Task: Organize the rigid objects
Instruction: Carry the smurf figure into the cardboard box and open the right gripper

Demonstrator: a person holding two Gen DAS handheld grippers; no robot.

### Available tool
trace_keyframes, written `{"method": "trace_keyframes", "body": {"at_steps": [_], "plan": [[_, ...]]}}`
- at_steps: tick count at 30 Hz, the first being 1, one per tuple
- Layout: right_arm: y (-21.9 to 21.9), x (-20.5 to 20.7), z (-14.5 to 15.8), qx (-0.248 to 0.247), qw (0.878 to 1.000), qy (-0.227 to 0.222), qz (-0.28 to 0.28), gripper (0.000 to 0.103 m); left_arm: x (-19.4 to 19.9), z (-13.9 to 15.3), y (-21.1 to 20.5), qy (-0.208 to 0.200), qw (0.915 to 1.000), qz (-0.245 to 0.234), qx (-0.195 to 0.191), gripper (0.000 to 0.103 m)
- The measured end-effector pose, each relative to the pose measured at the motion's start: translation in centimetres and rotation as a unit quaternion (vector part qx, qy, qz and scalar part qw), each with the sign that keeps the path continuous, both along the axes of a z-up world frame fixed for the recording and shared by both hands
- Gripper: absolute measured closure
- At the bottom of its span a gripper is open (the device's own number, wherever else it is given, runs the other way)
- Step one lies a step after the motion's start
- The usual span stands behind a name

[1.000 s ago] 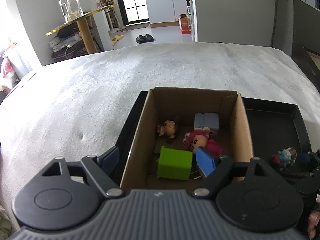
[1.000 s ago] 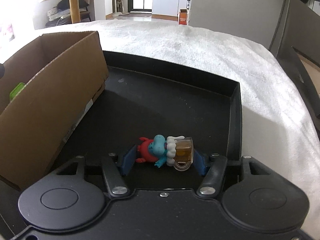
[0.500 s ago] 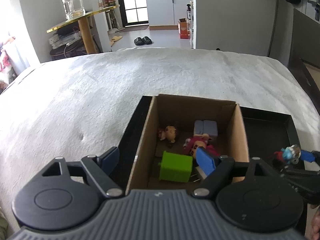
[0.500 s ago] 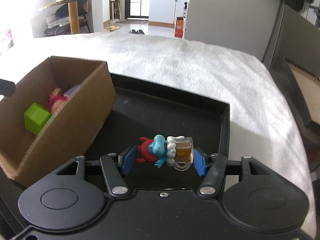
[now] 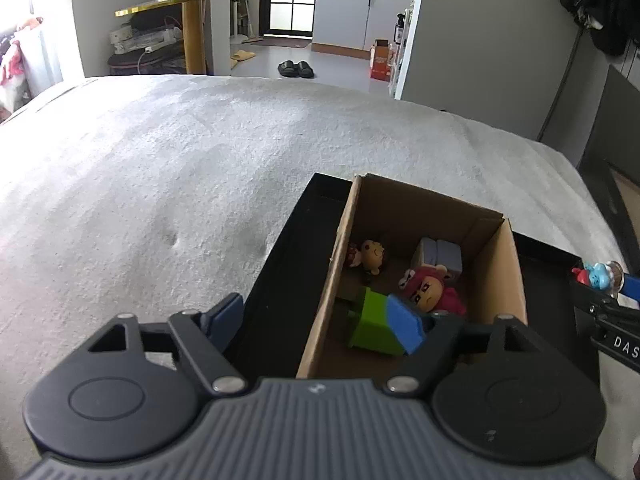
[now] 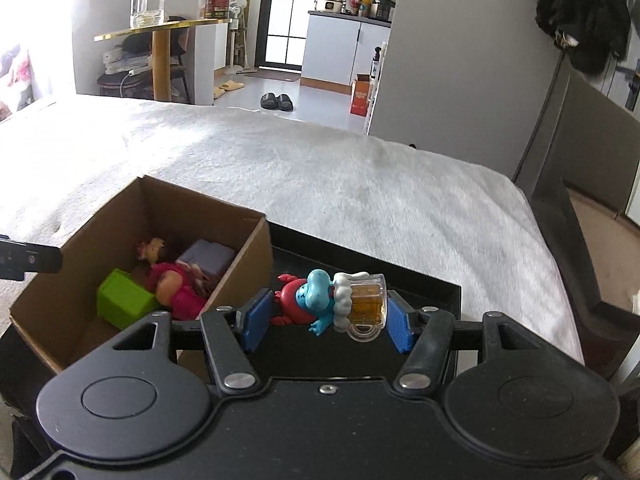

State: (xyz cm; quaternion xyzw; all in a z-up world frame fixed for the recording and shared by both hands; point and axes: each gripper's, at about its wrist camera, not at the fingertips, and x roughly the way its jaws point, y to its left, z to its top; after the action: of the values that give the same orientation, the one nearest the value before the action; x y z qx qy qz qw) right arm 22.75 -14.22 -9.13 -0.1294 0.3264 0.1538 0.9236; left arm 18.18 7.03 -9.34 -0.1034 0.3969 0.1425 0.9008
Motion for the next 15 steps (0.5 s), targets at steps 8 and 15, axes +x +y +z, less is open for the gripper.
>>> {"method": "trace_keyframes", "body": {"at_steps": [8, 15], "plan": [[2.6, -0.7, 1.1, -0.026, 1.0, -0.009, 0.011, 0.044, -0.4, -1.5, 1.6, 0.002, 0.9989, -0.01, -0.045, 0.057], [5.0, -0.9, 1.3, -0.033, 0.999, -0.016, 0.019, 0.044, -0.8, -3.0, 2.4, 0.009, 0.9958, -0.032, -0.085, 0.087]]}}
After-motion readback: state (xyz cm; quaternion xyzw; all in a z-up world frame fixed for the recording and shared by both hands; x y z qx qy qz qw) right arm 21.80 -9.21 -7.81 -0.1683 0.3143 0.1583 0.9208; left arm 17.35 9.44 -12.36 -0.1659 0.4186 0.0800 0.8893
